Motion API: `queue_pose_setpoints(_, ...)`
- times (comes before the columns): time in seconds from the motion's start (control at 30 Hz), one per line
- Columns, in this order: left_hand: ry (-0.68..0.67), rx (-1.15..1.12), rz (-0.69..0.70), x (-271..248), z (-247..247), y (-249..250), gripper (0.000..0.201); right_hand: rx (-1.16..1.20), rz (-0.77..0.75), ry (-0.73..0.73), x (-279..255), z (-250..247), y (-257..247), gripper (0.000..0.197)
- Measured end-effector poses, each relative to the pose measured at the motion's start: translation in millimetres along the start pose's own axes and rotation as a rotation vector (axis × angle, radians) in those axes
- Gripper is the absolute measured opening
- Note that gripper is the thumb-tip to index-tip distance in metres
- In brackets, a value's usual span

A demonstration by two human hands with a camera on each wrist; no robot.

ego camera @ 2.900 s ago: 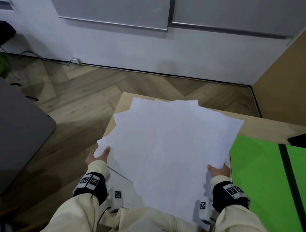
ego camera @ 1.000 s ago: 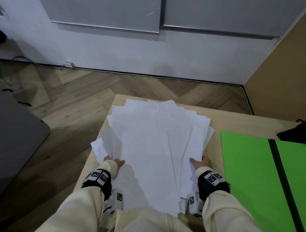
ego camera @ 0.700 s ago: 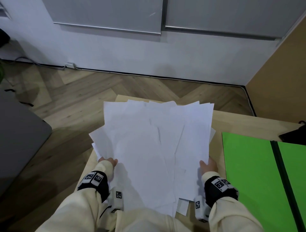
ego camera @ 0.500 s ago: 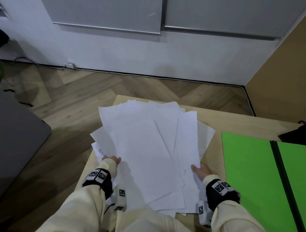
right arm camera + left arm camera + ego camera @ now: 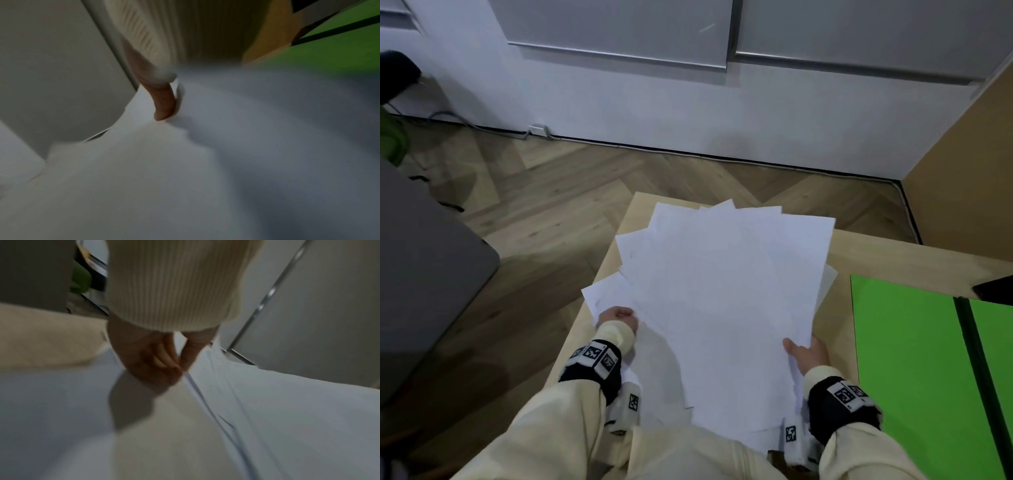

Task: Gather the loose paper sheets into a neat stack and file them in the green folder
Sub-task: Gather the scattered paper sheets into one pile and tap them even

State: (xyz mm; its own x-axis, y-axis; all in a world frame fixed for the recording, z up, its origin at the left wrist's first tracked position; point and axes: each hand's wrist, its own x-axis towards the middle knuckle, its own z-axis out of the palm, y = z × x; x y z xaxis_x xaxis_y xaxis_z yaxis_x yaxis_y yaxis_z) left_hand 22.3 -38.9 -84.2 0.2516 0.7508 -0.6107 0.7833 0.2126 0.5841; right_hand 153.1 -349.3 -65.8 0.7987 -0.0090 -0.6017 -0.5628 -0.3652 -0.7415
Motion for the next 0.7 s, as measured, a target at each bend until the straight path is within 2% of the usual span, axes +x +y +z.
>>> queue_pose_setpoints(0.07, 0.087, -0.007, -0.014, 10, -19, -8, 0.026, 0.024, 0.038, 0.066, 9, -9, 7, 0.059)
queue_pose_setpoints(0.13, 0.081, -0.012, -0.032, 15, -25, -13, 0.029, -0.031, 0.076, 0.101, 13, -14, 14, 0.068)
queue_pose_setpoints(0.2, -0.001, -0.012, -0.001, 5, -22, -11, 0.035, -0.056, 0.108, 0.102, 13, -16, 19, 0.075)
queue_pose_setpoints(0.3, -0.186, 0.172, 0.081, -9, -9, -9, 0.051, -0.083, 0.124, 0.084, 13, -16, 23, 0.078)
queue_pose_setpoints(0.4, -0.247, 0.125, 0.180, -10, -5, -8, 0.036, -0.092, 0.144, 0.059, 11, -16, 23, 0.080)
queue_pose_setpoints(0.53, -0.121, 0.123, 0.223, 1, -19, -2, 0.043, -0.112, 0.120, 0.043, 4, -26, 17, 0.080)
queue_pose_setpoints(0.63, -0.024, 0.126, 0.229, 19, -33, 5, 0.034, -0.155, 0.157, 0.044, 4, -35, 15, 0.085)
queue_pose_setpoints(0.7, -0.050, 0.184, 0.243, 25, -36, 12, 0.026, -0.272, 0.232, 0.051, 2, -34, 13, 0.086)
